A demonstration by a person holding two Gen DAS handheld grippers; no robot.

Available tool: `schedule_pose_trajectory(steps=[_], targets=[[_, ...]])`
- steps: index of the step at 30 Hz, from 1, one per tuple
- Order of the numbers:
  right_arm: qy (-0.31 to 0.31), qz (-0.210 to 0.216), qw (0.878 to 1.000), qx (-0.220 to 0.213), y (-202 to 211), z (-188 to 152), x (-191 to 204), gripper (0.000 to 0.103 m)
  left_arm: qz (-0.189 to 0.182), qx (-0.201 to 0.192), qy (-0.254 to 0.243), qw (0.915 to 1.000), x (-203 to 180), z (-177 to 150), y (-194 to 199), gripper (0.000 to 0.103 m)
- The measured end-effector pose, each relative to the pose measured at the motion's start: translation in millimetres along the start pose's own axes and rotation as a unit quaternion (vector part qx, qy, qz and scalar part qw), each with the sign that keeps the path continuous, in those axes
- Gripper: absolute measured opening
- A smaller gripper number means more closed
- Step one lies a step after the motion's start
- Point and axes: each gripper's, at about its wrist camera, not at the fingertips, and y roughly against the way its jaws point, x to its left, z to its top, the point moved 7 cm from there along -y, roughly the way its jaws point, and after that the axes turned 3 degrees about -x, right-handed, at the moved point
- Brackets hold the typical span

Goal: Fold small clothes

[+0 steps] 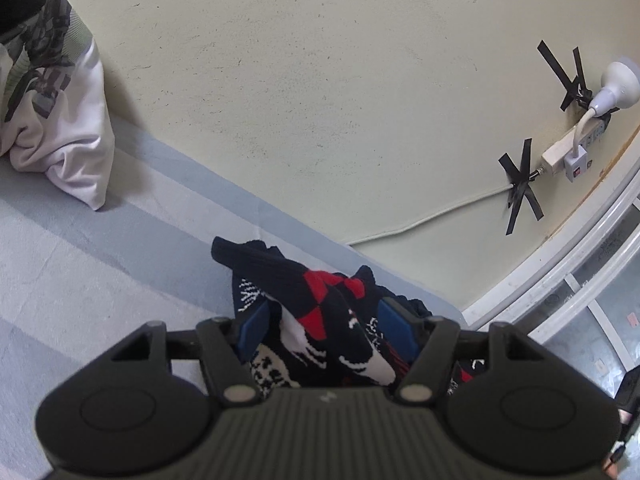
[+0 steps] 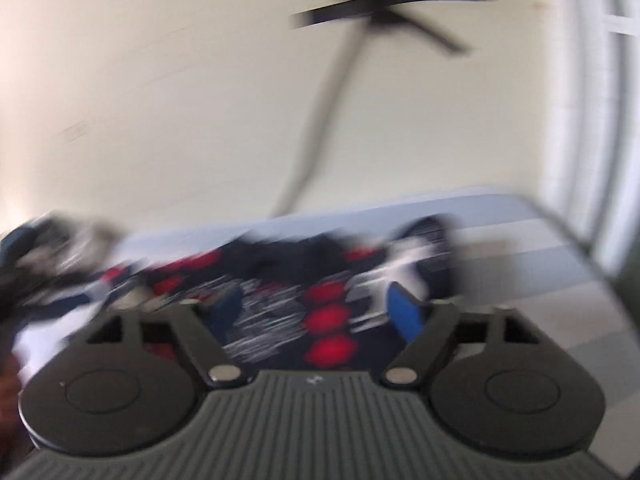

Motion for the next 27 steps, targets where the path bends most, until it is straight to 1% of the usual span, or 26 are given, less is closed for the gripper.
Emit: schedule_pose_trajectory(steps=[1, 2, 3, 4, 5, 6, 8, 9, 10, 12, 13, 14, 15, 16, 17, 18, 19, 20, 22, 23, 24, 25, 27], targets=[[-0.007, -0.034, 0.999, 0.002, -6.6, 3.2, -16.6, 0.091, 0.002, -0.001, 0.002, 1.0, 1.5, 0.1, -0.6, 0.061], [-0.013, -0.055, 0.998, 0.019, -8.8, -2.4, -37.0, 0.09, 0.003, -0.002, 0.004, 1.0, 3.5, -0.3, -0.7, 0.061], [-0.019, -0.057, 0.997, 0.04, -18.4, -7.6, -45.2, 0.083, 0.007, -0.002, 0.004, 1.0, 5.0, -0.7, -1.4, 0.061], [-0.021, -0.052, 0.997, 0.058, -27.3, -13.4, -48.4, 0.035, 0.011, -0.001, 0.003, 0.9999, 6.2, -1.0, -2.4, 0.061], [-0.007, -0.062, 0.995, 0.078, -36.7, -21.8, -51.1, 0.03, 0.014, -0.001, 0.003, 0.9999, 7.6, -1.3, -3.1, 0.061], [0.016, -0.095, 0.993, 0.072, -39.5, -23.4, -53.6, 0.03, 0.016, 0.0, 0.005, 0.9999, 8.9, -1.7, -3.7, 0.061], [0.026, -0.11, 0.992, 0.061, -41.4, -22.1, -49.9, 0.03, 0.017, 0.004, 0.011, 0.9998, 11.4, -2.4, -5.4, 0.061], [0.043, -0.121, 0.99, 0.057, -41.3, -20.8, -44.1, 0.031, 0.018, 0.005, 0.014, 0.9997, 13.1, -2.4, -5.5, 0.061], [0.067, -0.132, 0.988, 0.053, -40.0, -19.8, -35.1, 0.034, 0.019, 0.002, 0.017, 0.9997, 16.4, -1.8, -2.5, 0.061], [0.102, -0.152, 0.983, 0.022, -25.3, -12.9, -17.8, 0.044, 0.027, -0.024, 0.03, 0.9989, 24.9, 4.7, 8.2, 0.061], [0.109, -0.145, 0.983, -0.001, -12.6, -7.1, -5.2, 0.048, 0.034, -0.044, 0.039, 0.9977, 29.9, 9.8, 14.4, 0.061], [0.112, -0.126, 0.986, -0.018, -1.1, -1.6, 7.7, 0.048, 0.044, -0.063, 0.049, 0.9959, 35.3, 14.6, 20.2, 0.061], [0.114, -0.094, 0.989, -0.025, 7.1, 2.7, 24.9, 0.048, 0.055, -0.078, 0.057, 0.9938, 40.6, 18.5, 25.1, 0.061], [0.119, -0.051, 0.991, -0.025, 12.6, 4.0, 49.9, 0.048, 0.065, -0.088, 0.065, 0.9918, 46.1, 21.7, 29.0, 0.061], [0.132, -0.009, 0.991, -0.022, 15.3, 5.1, 74.7, 0.048, 0.072, -0.093, 0.073, 0.9904, 50.5, 23.6, 31.4, 0.061], [0.153, 0.029, 0.988, -0.018, 17.8, 2.0, 103.5, 0.048, 0.075, -0.094, 0.081, 0.9894, 54.6, 24.8, 33.0, 0.061], [0.18, 0.065, 0.981, -0.013, 15.9, -3.0, 135.1, 0.047, 0.077, -0.094, 0.088, 0.9886, 58.0, 25.5, 34.0, 0.061], [0.206, 0.096, 0.974, -0.005, 14.6, -9.5, 164.9, 0.045, 0.079, -0.095, 0.094, 0.9879, 61.0, 26.3, 35.0, 0.061], [0.246, 0.153, 0.957, 0.019, 2.9, -23.0, 220.1, 0.045, 0.084, -0.097, 0.103, 0.9864, 66.6, 28.5, 37.6, 0.061], [0.264, 0.166, 0.95, 0.028, -3.9, -30.0, 241.5, 0.045, 0.085, -0.099, 0.108, 0.9855, 68.7, 30.3, 38.6, 0.061], [0.284, 0.17, 0.943, 0.034, -13.7, -35.9, 259.0, 0.045, 0.086, -0.102, 0.114, 0.9845, 71.7, 32.2, 40.2, 0.061], [0.306, 0.164, 0.937, 0.038, -23.9, -41.9, 275.2, 0.045, 0.086, -0.105, 0.12, 0.9835, 74.4, 34.9, 41.8, 0.061], [0.347, 0.139, 0.926, 0.048, -51.4, -51.2, 292.4, 0.045, 0.084, -0.11, 0.135, 0.9811, 79.8, 40.5, 44.4, 0.061]])
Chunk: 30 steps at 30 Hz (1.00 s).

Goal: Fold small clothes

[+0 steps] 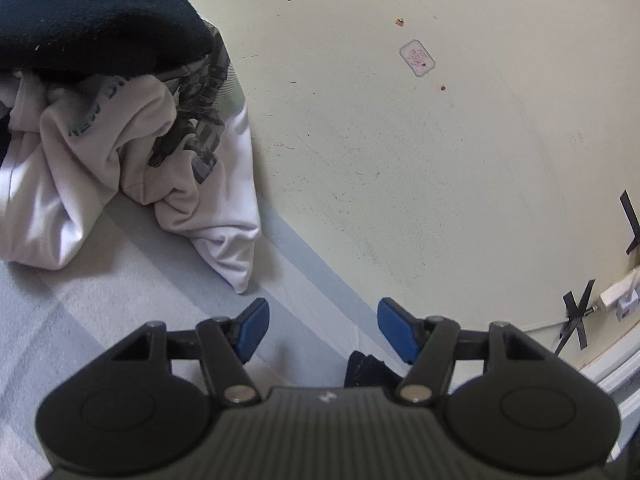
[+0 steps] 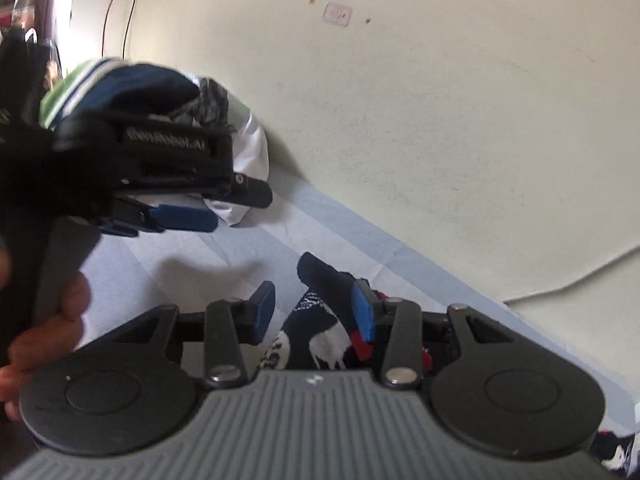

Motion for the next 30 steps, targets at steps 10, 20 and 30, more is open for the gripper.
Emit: schedule_pose_trajectory(steps=[10, 20, 30], targets=[[-0.181, 0.262, 0.944, -0.087, 66.5, 32.2, -57.5, 0.012, -0.009, -0.001, 0.052, 0.9986, 15.2, 9.7, -5.6, 0.063], [-0.224, 0.128, 0.962, -0.09, 95.6, -1.5, -109.4, 0.062, -0.029, 0.02, 0.028, 0.999, 4.8, -1.8, -9.9, 0.072], [-0.043, 0.13, 0.989, -0.057, 103.3, -23.2, 14.0, 0.059, 0.004, -0.012, 0.033, 0.9994, 18.5, 18.5, 3.8, 0.072]])
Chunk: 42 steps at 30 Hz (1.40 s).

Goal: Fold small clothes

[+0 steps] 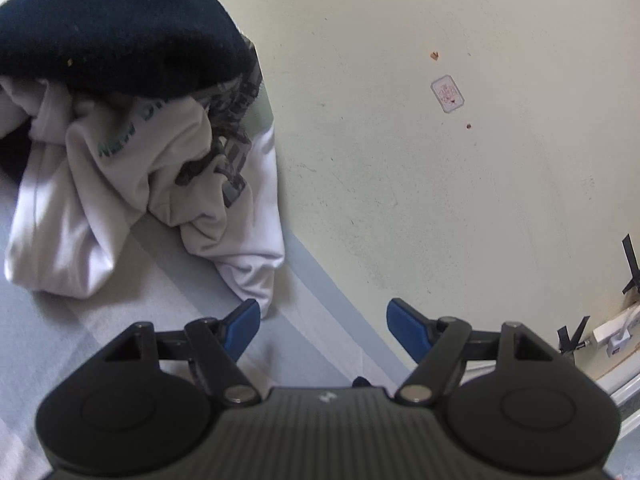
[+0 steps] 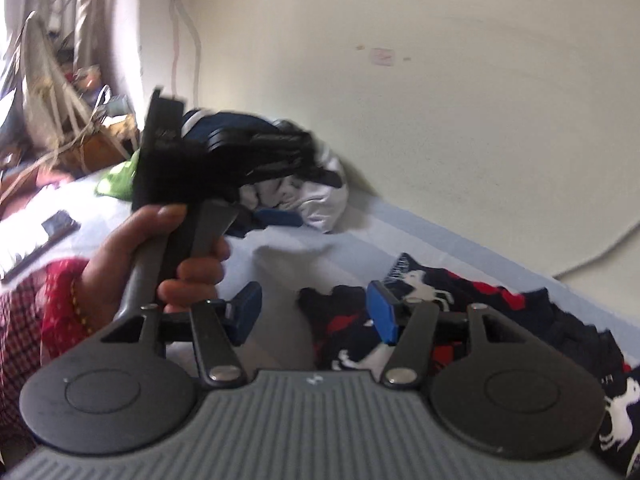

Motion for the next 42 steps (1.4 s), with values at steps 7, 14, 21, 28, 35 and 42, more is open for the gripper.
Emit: schedule_pose_trajectory(steps=[7, 14, 21, 28, 35, 42], targets=[[0.045, -0.038, 0.992, 0.111, -87.2, -8.9, 1.7, 0.045, 0.016, -0.05, 0.01, 0.9986, 13.0, 32.1, 18.9, 0.072], [-0.09, 0.032, 0.995, 0.027, -67.5, 54.0, -20.7, 0.009, 0.013, -0.065, 0.041, 0.9969, 24.8, 43.9, 24.0, 0.072], [-0.17, -0.043, 0.977, -0.123, 67.5, 65.5, -107.6, 0.01, 0.0, -0.049, -0.001, 0.9988, 2.7, 29.9, 17.5, 0.072], [-0.182, -0.349, 0.919, 0.034, 135.6, -107.3, -208.7, 0.047, -0.084, 0.039, -0.106, 0.99, -70.2, -29.2, 9.0, 0.08], [-0.319, -0.297, 0.899, -0.048, 185.8, -142.3, -259.9, 0.081, -0.044, 0.166, -0.299, 0.9387, -142.9, -140.1, -13.8, 0.081], [-0.315, -0.241, 0.918, 0.01, 113.6, -141.8, -269.3, 0.041, -0.021, 0.202, -0.359, 0.9112, -147.3, -197.0, -35.5, 0.014]])
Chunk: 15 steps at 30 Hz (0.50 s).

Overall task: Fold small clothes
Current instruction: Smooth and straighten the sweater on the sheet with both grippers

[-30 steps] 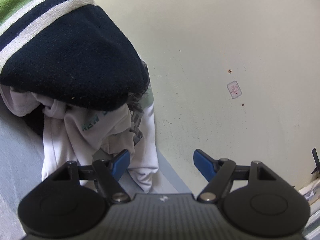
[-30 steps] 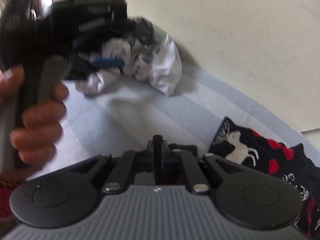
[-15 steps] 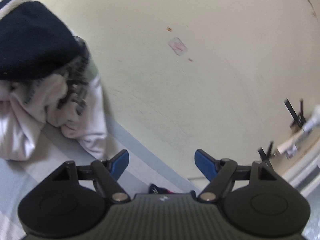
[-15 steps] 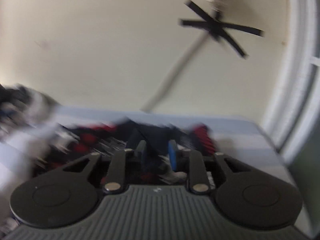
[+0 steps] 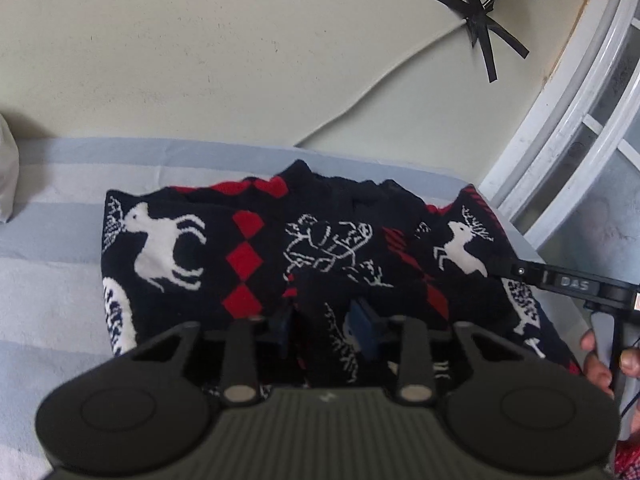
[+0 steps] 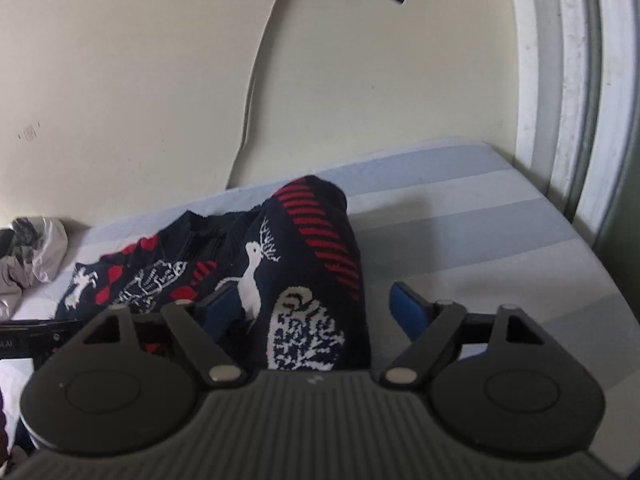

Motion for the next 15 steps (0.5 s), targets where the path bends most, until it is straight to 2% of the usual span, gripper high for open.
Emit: schedule_pose_trajectory(steps=[1, 3, 5, 6, 7, 8, 10, 12, 13, 14, 15], targets=[[0.004, -0.011, 1.0, 0.002, -8.1, -2.2, -1.0, 0.028, -0.003, -0.014, -0.002, 0.9999, -0.8, 1.5, 0.3, 0.012], [-0.022, -0.016, 0.998, -0.052, -3.2, 2.5, -6.8, 0.027, -0.005, -0.052, 0.007, 0.9986, 1.8, 8.3, 4.2, 0.011], [-0.019, -0.051, 0.994, -0.092, -2.1, 1.8, -14.3, 0.027, 0.037, -0.069, -0.013, 0.9968, 6.3, 10.4, -2.0, 0.013], [-0.019, -0.068, 0.994, -0.083, -11.2, -4.7, -19.5, 0.028, 0.065, -0.055, -0.014, 0.9963, 11.0, 7.8, -12.5, 0.016], [-0.034, -0.078, 0.994, -0.063, -17.2, -6.1, -23.9, 0.036, 0.064, -0.053, -0.001, 0.9966, 12.8, 9.9, -13.6, 0.017], [-0.036, -0.082, 0.993, -0.075, -15.5, -4.2, -24.1, 0.052, 0.065, -0.058, -0.003, 0.9962, 13.0, 12.0, -13.2, 0.019], [-0.03, -0.099, 0.992, -0.078, -14.8, -4.5, -23.6, 0.065, 0.07, -0.055, -0.011, 0.996, 12.3, 11.2, -11.5, 0.023], [-0.029, -0.098, 0.991, -0.083, -12.3, -5.6, -22.9, 0.065, 0.076, -0.059, -0.019, 0.9952, 9.5, 12.0, -9.9, 0.041], [-0.032, -0.1, 0.99, -0.092, -7.1, -6.4, -23.4, 0.065, 0.077, -0.066, -0.022, 0.9946, 9.2, 11.4, -4.1, 0.047], [-0.037, -0.102, 0.989, -0.103, 0.1, -7.8, -24.0, 0.065, 0.082, -0.078, -0.025, 0.9932, 8.6, 11.6, 0.6, 0.06], [-0.05, -0.1, 0.988, -0.11, 9.2, -10.7, -23.8, 0.065, 0.082, -0.094, -0.027, 0.9918, 8.1, 12.3, 7.1, 0.065]])
